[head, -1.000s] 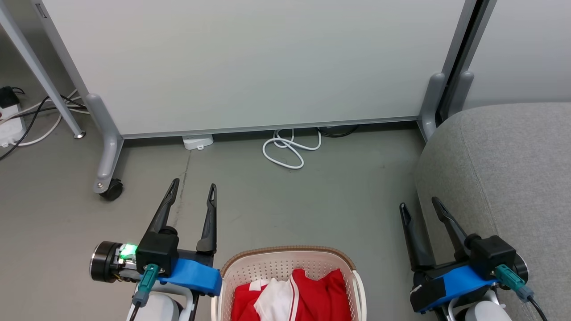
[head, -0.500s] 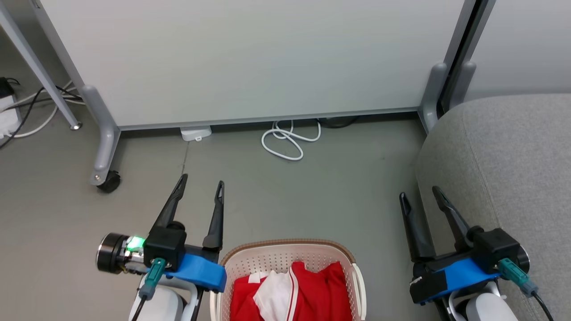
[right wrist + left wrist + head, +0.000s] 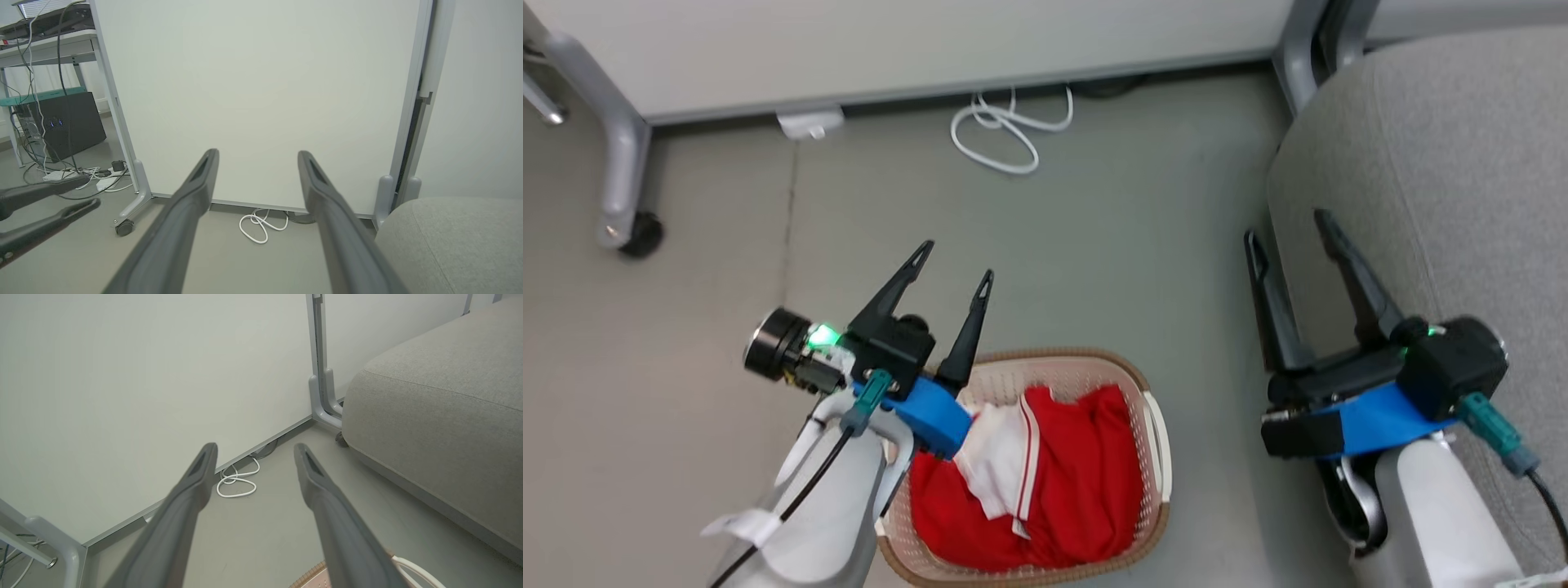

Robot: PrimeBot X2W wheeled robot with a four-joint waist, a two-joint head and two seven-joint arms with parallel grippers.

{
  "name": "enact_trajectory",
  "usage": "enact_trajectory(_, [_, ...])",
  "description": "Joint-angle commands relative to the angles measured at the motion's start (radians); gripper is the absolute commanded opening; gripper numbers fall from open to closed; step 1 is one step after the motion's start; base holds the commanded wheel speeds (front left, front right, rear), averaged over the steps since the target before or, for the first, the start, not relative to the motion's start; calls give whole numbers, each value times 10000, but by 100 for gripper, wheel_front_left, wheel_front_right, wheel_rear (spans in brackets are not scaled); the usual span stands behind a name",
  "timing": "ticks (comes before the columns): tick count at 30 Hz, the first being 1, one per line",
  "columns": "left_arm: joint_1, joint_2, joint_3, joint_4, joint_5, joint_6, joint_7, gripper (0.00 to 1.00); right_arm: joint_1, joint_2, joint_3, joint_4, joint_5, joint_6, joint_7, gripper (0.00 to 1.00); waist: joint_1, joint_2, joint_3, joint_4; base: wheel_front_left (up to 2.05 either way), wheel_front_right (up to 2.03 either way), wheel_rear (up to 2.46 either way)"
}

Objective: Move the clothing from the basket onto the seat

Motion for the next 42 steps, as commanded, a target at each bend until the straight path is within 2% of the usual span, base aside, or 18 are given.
enact_trajectory(1, [-418,50,-192,251,110,-61,-28,100,-327,-39,-16,-134,-71,5,-33,100,-4,0,1193,-500,0,0,0])
enact_trajectory(8, [-1797,36,-1214,1406,351,-199,-28,100,-1209,-35,10,-594,-168,5,-33,100,-4,0,2712,-780,0,0,0])
enact_trajectory(9, [-2161,49,-1588,1825,427,-230,-28,100,-1513,-37,56,-714,-160,5,-31,100,-4,0,3180,-875,0,0,0])
enact_trajectory(10, [-2161,49,-1588,1825,427,-230,-28,100,-1513,-37,56,-714,-160,5,-31,100,-4,0,3180,-875,0,0,0])
enact_trajectory(18, [-3355,53,-3625,3338,173,-220,-28,100,-2408,-35,250,-1048,-183,5,-33,100,-4,0,4594,-1123,0,0,0])
enact_trajectory(29, [-4614,83,-6163,5587,-655,-222,-28,100,-2916,-214,309,-1418,-284,5,-33,100,-4,0,5955,-1190,0,0,0])
enact_trajectory(36, [-5280,-26,-7305,6928,-1236,-222,277,100,-3012,-213,349,-1746,-344,5,-33,100,-4,0,6650,-1252,0,0,0])
enact_trajectory(42, [-5879,104,-7935,7263,-1727,-223,651,100,-2896,-207,288,-2113,-374,5,-33,100,-4,0,7166,-1287,0,0,0])
